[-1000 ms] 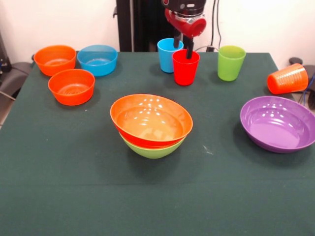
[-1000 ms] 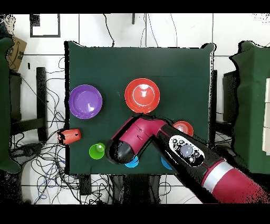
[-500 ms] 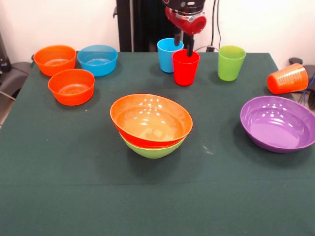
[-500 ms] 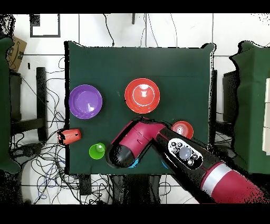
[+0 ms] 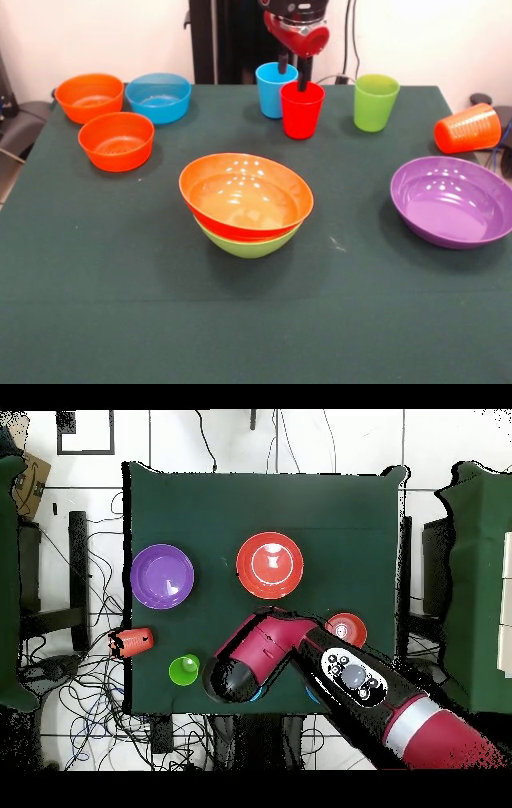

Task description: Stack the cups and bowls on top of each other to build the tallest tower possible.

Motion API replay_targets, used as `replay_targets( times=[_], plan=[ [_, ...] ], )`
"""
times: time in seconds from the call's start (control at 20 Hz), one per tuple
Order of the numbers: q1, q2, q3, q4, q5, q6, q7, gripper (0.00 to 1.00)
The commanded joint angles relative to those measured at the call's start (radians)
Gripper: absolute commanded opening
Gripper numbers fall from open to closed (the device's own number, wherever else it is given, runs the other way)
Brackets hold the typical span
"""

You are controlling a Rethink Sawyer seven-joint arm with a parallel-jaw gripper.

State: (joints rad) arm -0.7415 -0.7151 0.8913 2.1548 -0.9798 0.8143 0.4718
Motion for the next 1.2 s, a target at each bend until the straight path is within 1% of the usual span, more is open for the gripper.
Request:
replay_targets(
  times=[0.05,0.3,0.55,0.6,0.9,1.2],
  plan=[
    [0.036,0.038,-0.07,0.007,-0.096,-0.05,0.051,1.0],
    [0.065,0.074,-0.097,-0.015,-0.117,-0.065,0.074,1.0],
    [0.097,0.09,-0.115,-0.023,-0.117,-0.09,0.109,1.0],
    [0.084,0.079,-0.119,-0.001,-0.122,-0.106,0.113,1.0],
    [0.105,0.105,-0.157,-0.014,-0.135,-0.141,0.131,1.0],
    [0.118,0.114,-0.192,-0.037,-0.14,-0.148,0.119,1.0]
  ],
)
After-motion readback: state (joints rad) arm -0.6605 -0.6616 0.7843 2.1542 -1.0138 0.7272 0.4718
